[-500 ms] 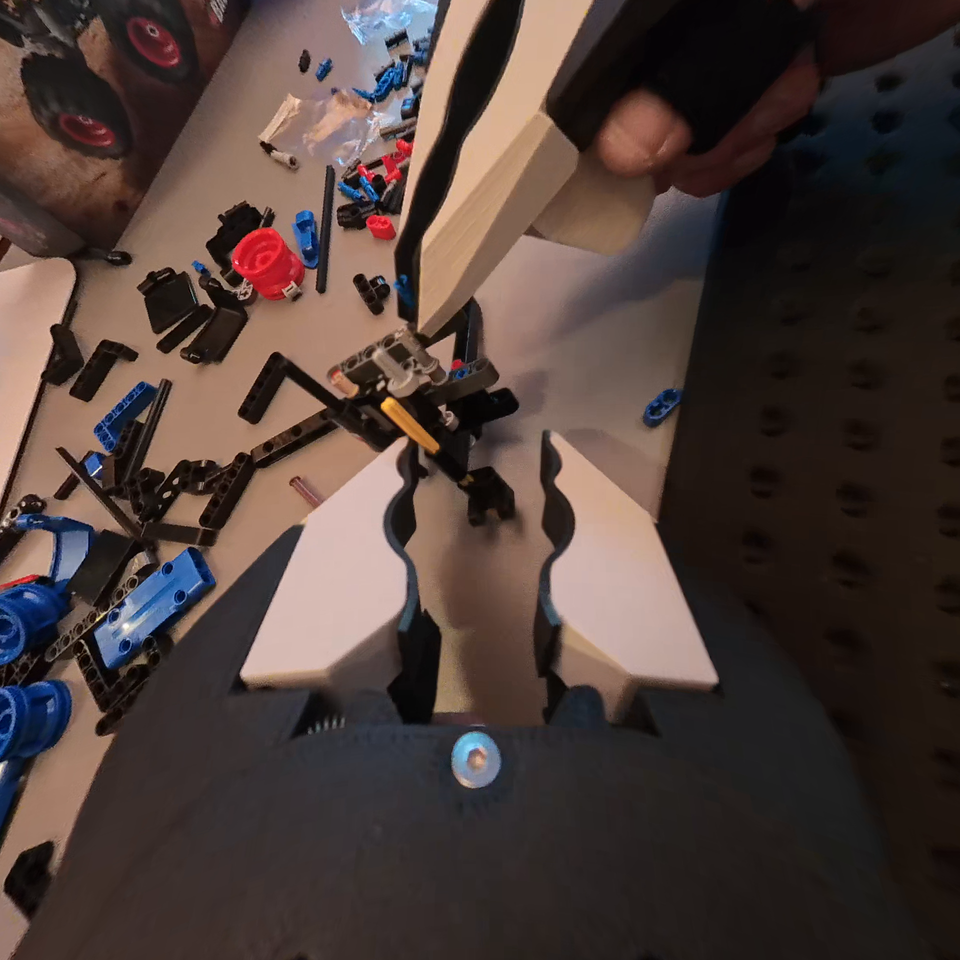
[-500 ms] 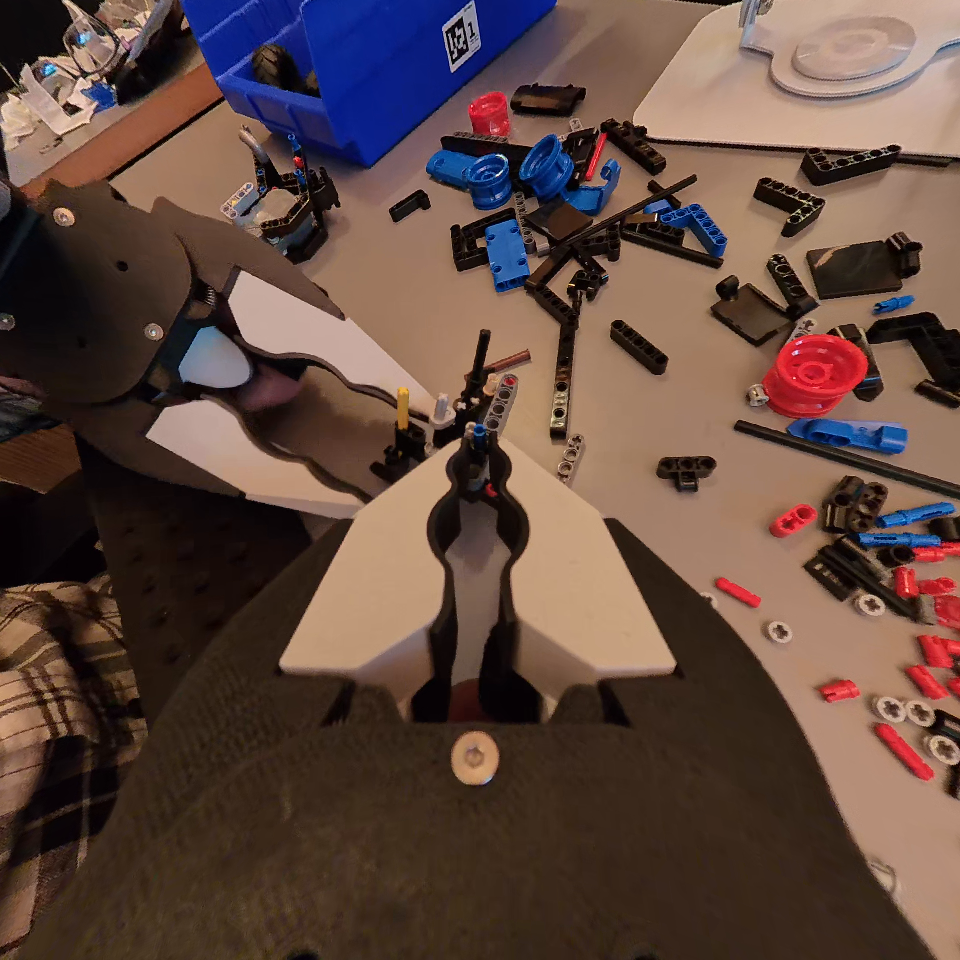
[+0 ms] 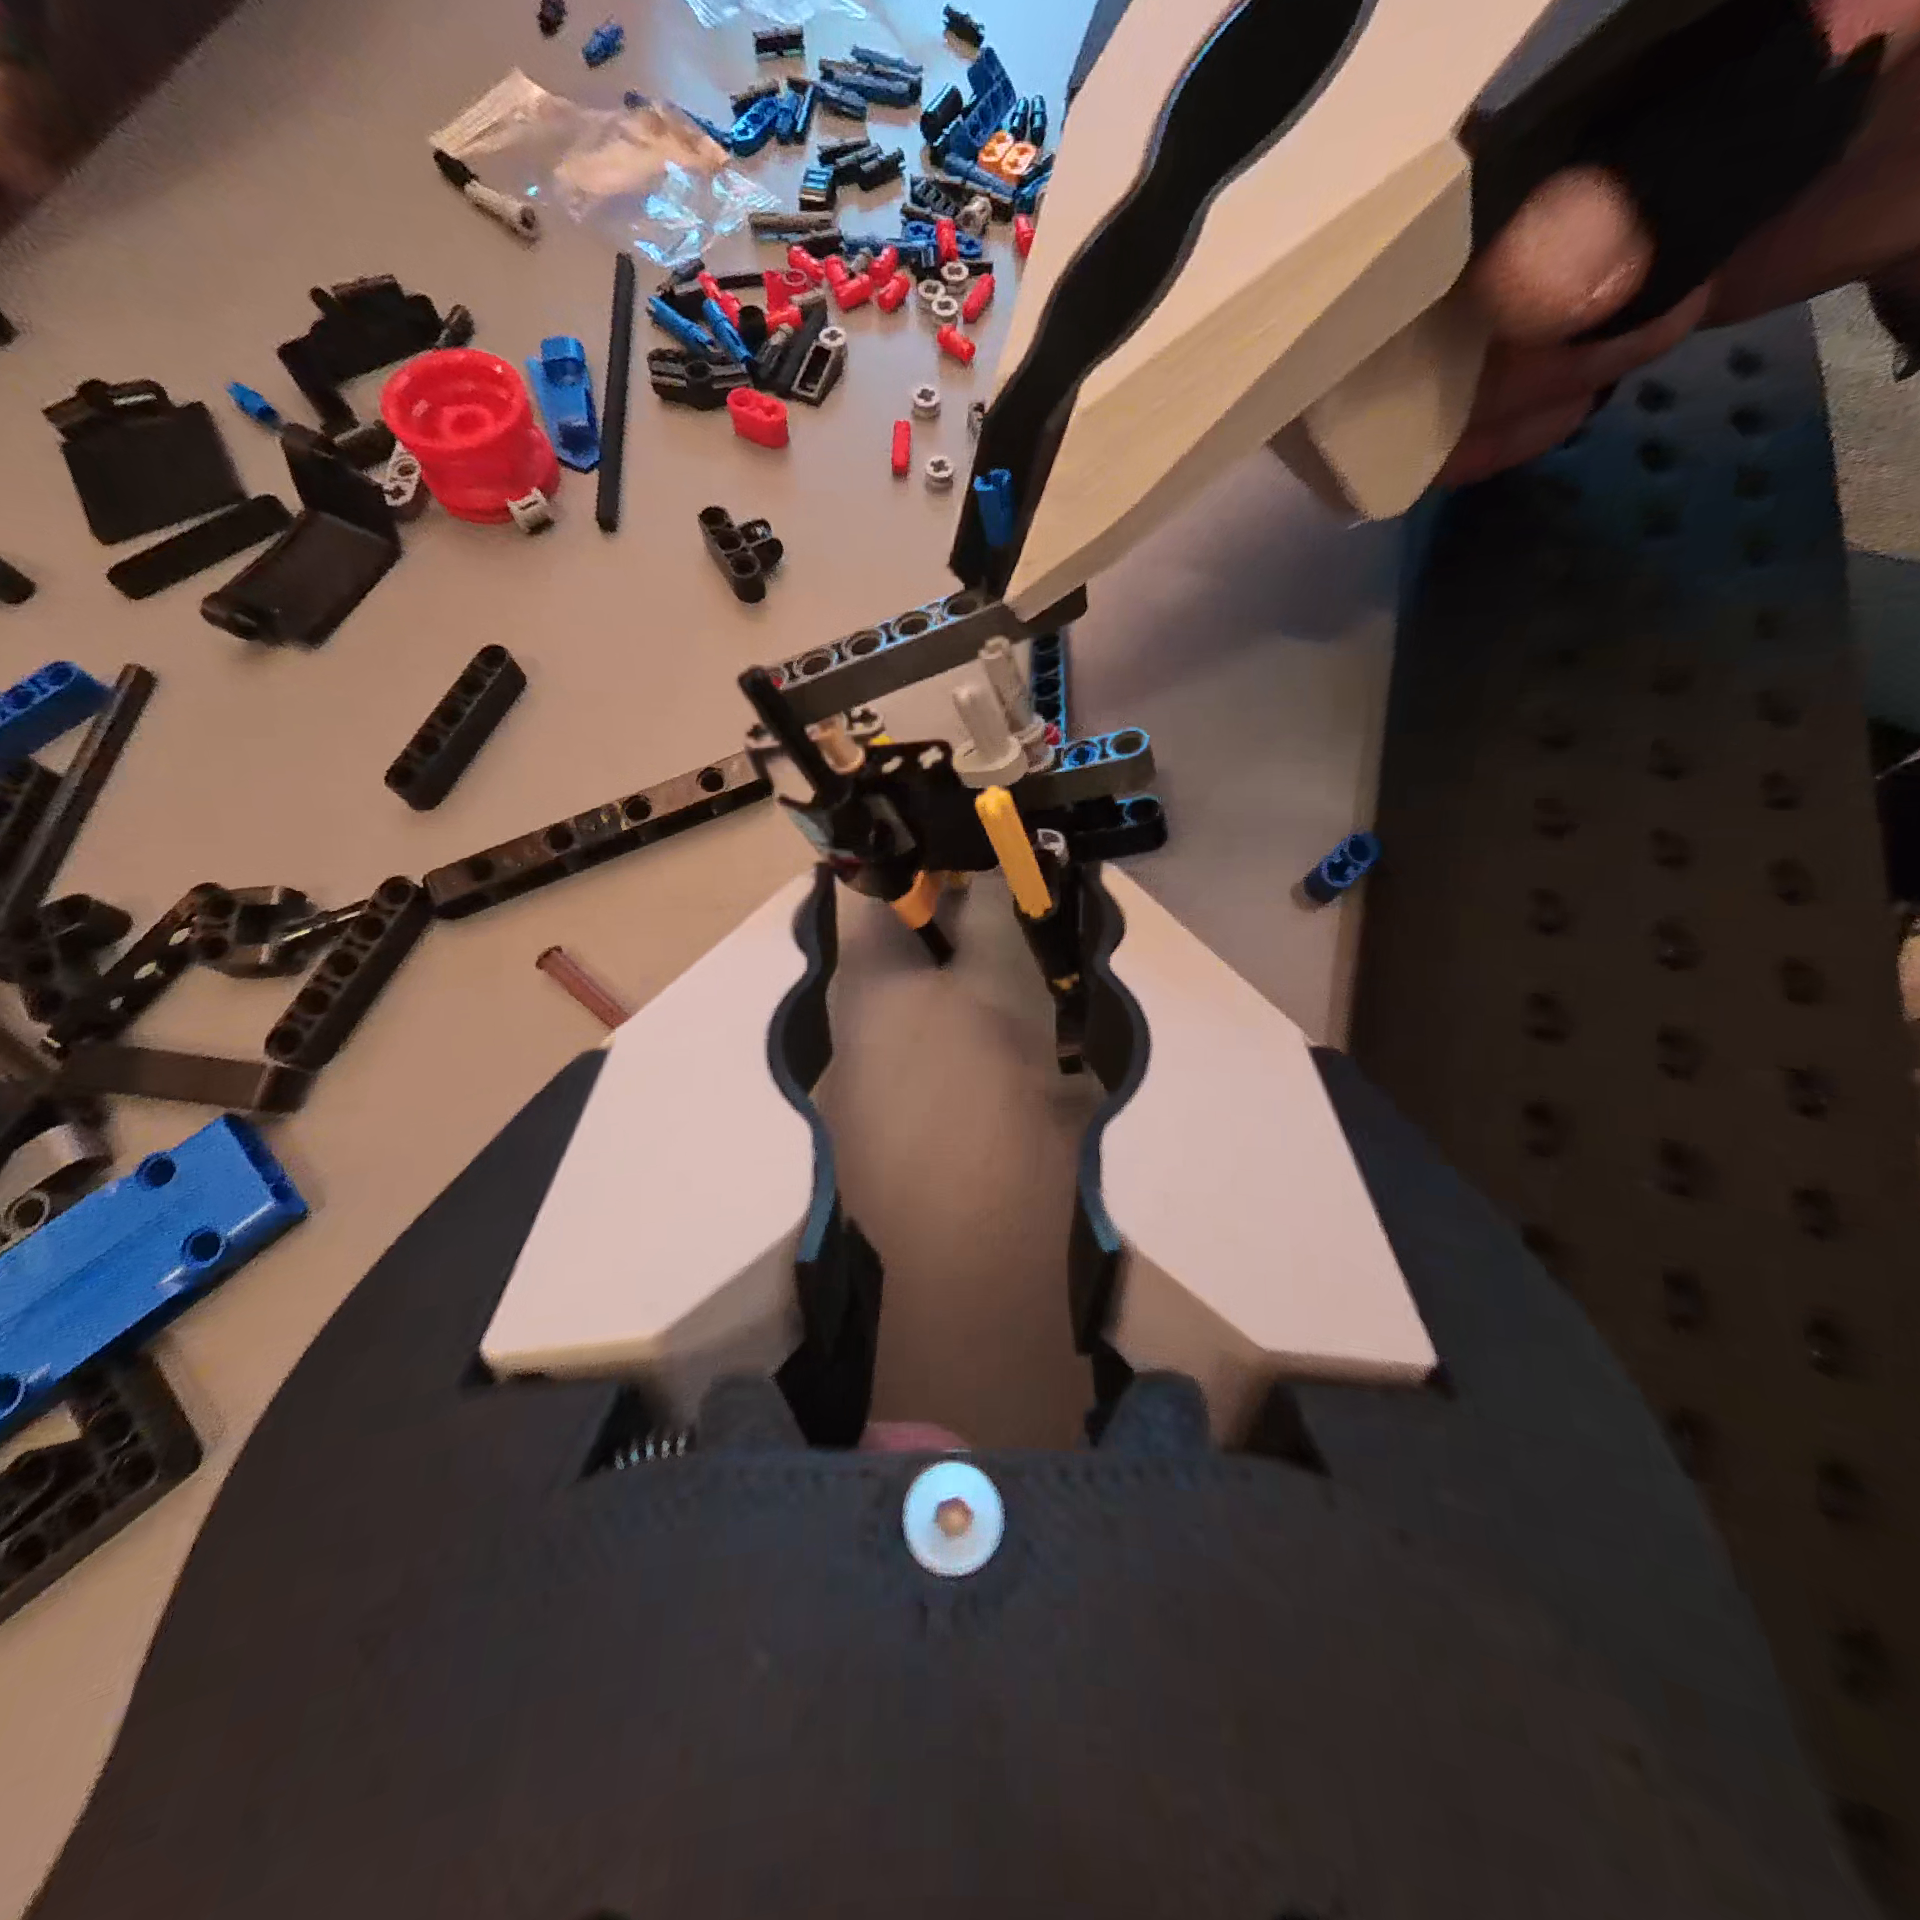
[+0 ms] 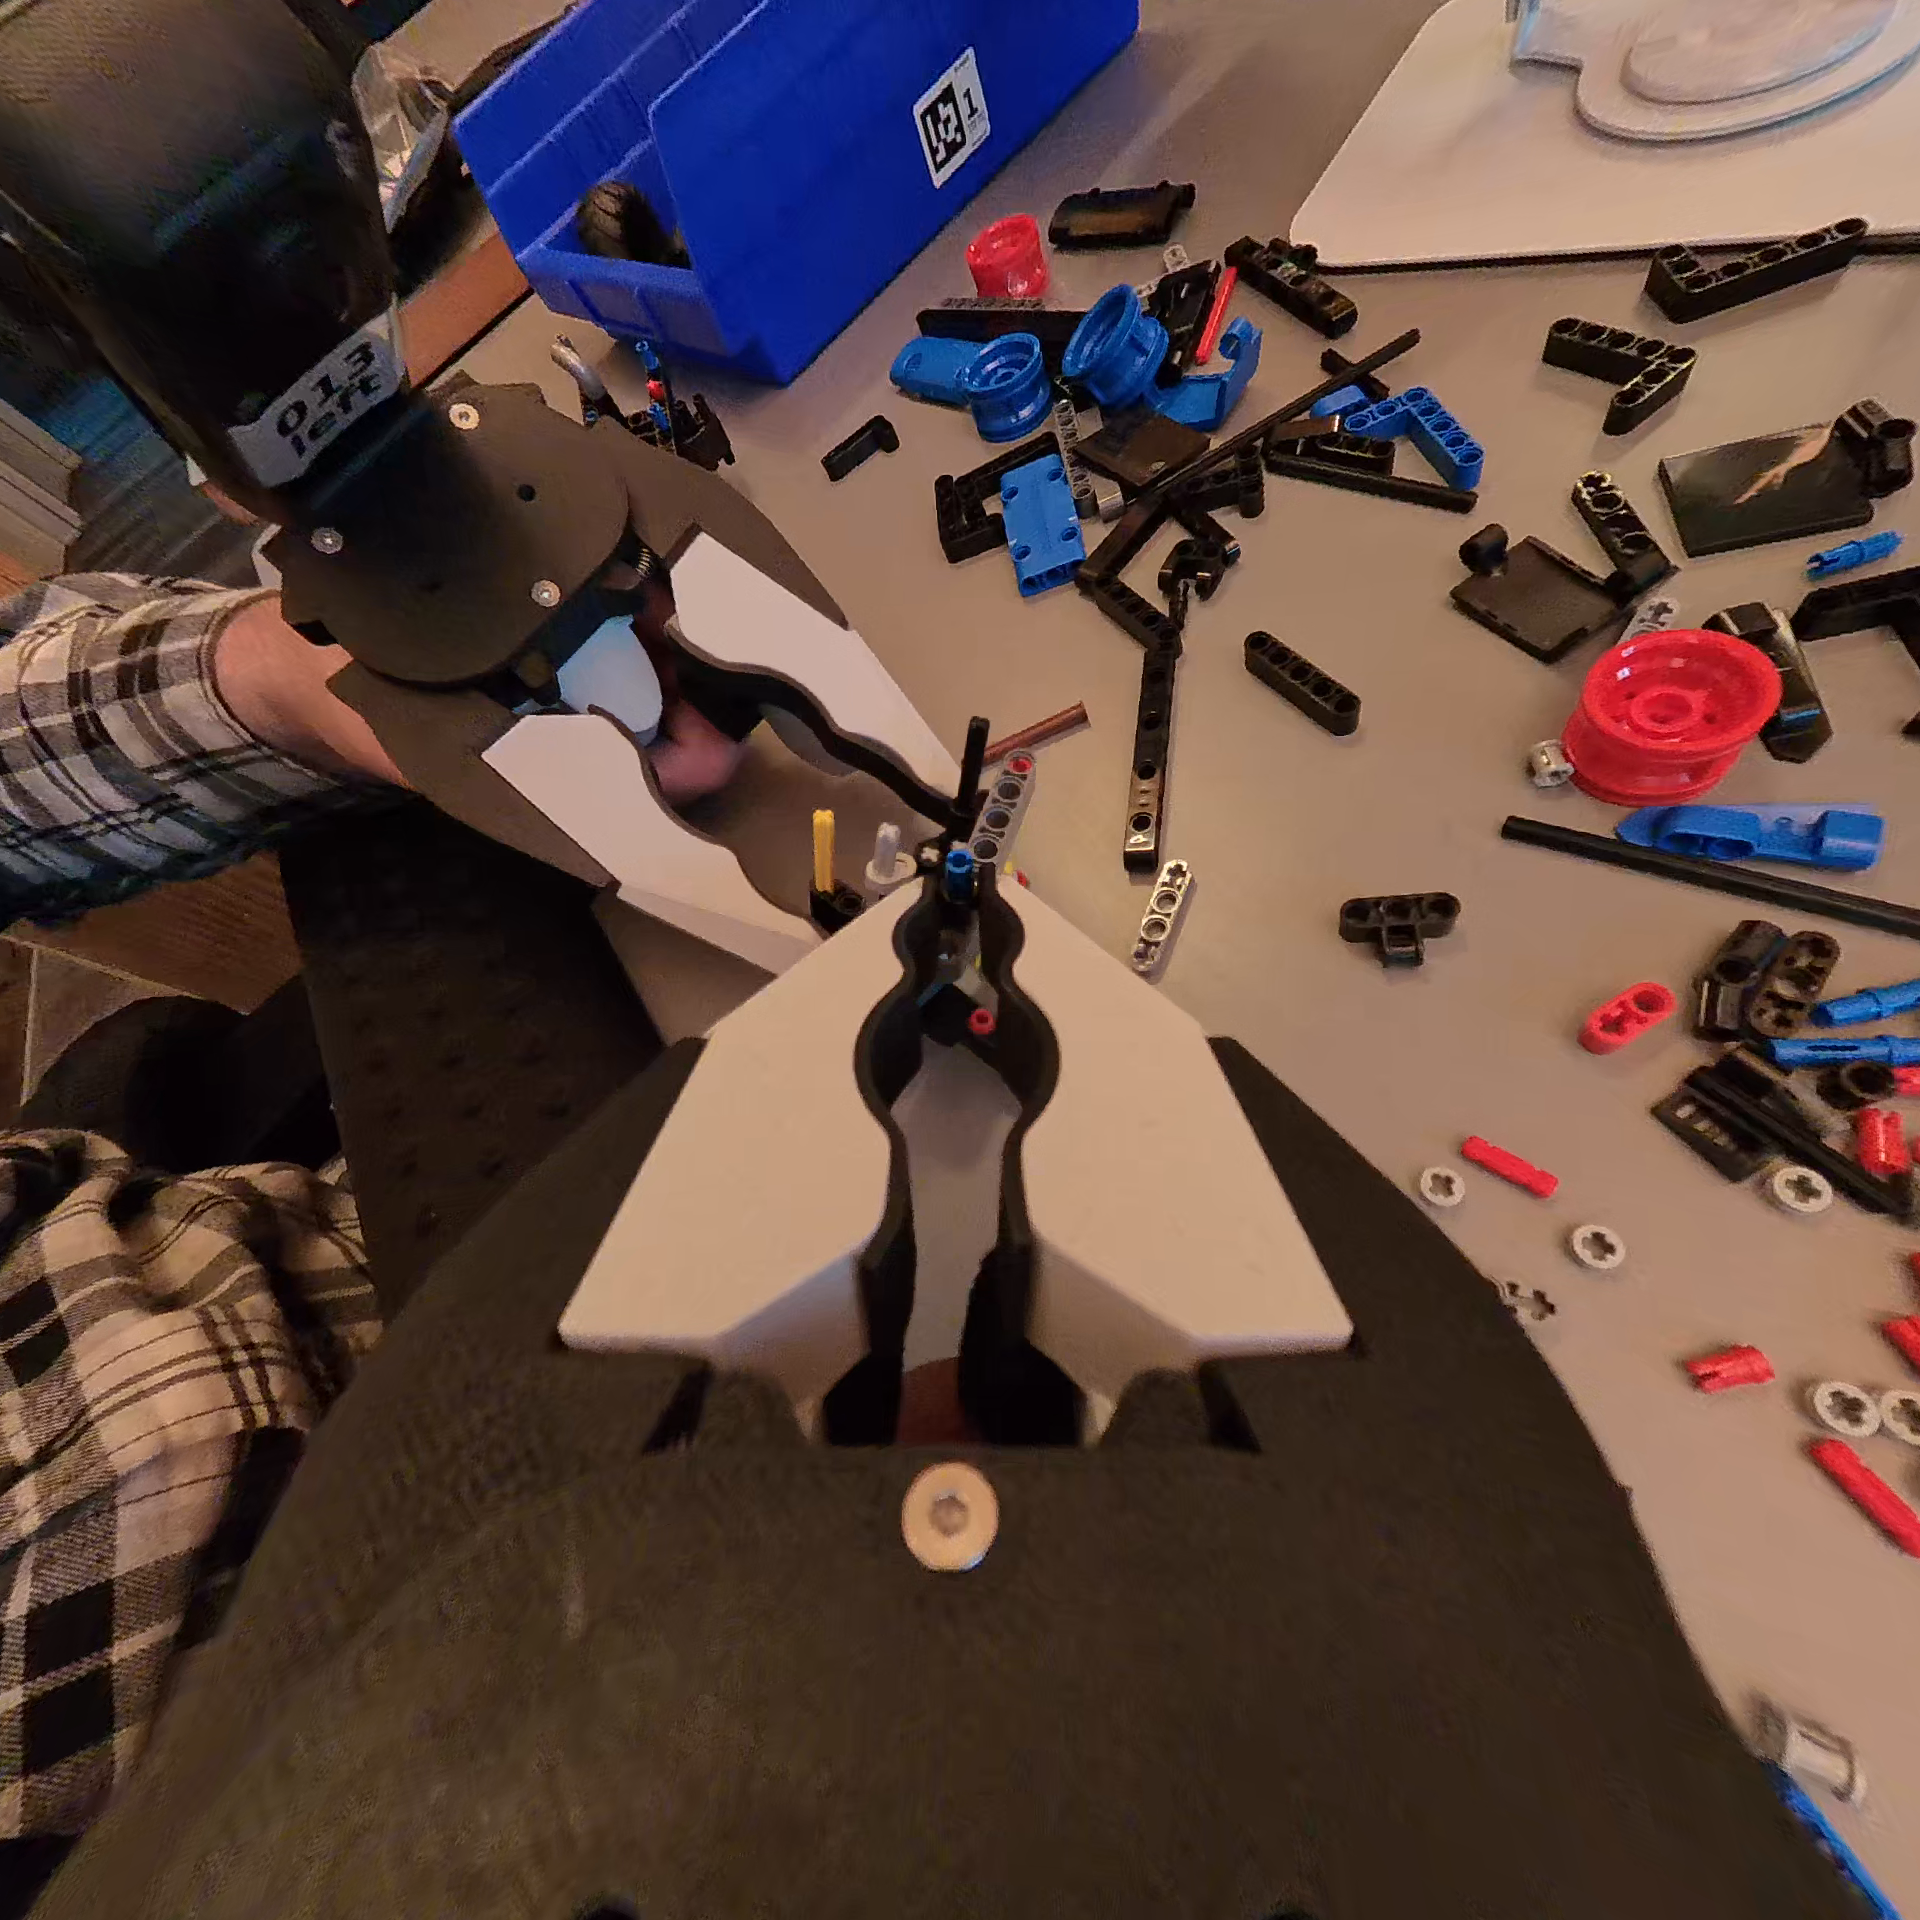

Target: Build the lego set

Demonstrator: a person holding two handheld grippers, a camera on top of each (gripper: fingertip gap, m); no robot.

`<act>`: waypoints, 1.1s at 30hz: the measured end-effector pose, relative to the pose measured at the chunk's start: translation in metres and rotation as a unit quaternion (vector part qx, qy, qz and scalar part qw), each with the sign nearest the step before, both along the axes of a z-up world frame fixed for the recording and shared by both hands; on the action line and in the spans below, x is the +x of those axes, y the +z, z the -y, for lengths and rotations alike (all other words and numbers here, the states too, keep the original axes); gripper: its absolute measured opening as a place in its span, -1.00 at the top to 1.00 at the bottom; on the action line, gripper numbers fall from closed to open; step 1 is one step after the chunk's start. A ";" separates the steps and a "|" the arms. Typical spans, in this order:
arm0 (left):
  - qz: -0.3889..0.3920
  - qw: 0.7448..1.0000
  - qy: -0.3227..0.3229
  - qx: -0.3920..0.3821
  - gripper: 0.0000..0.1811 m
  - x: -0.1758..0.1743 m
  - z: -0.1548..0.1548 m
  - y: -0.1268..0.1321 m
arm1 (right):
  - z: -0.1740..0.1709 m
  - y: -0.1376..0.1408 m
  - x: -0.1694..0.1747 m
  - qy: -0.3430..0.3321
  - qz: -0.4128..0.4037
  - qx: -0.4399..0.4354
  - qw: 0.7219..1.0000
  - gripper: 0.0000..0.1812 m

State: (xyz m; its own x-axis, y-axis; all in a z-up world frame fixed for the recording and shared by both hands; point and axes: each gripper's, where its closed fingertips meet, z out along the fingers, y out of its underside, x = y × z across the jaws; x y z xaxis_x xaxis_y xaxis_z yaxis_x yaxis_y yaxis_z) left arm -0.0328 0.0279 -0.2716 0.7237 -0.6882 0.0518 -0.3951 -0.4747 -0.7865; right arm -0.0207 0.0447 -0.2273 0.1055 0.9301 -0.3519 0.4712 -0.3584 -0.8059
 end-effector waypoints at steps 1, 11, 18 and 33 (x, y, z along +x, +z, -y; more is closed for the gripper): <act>-0.005 1.000 0.001 0.006 0.51 0.000 -0.001 0.000 | 0.000 0.000 0.001 -0.001 0.001 -0.001 1.000 0.96; -0.117 0.987 0.045 0.096 0.53 -0.008 -0.009 0.007 | 0.000 0.009 0.007 -0.024 -0.008 -0.015 1.000 0.96; -0.150 0.980 0.060 0.119 0.54 -0.012 -0.011 0.008 | 0.002 0.009 0.005 -0.050 -0.017 -0.024 0.998 0.96; -0.165 0.976 0.058 0.133 0.64 -0.012 -0.011 0.008 | 0.003 0.007 0.004 -0.083 -0.029 -0.033 0.996 0.96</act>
State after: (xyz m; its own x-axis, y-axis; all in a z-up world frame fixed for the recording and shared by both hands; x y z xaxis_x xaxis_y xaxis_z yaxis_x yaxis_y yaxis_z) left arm -0.0444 0.0386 -0.2636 0.7451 -0.5574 -0.3662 -0.6029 -0.3283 -0.7271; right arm -0.0166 0.0422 -0.2204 0.2344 0.8763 -0.4209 0.3548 -0.4802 -0.8022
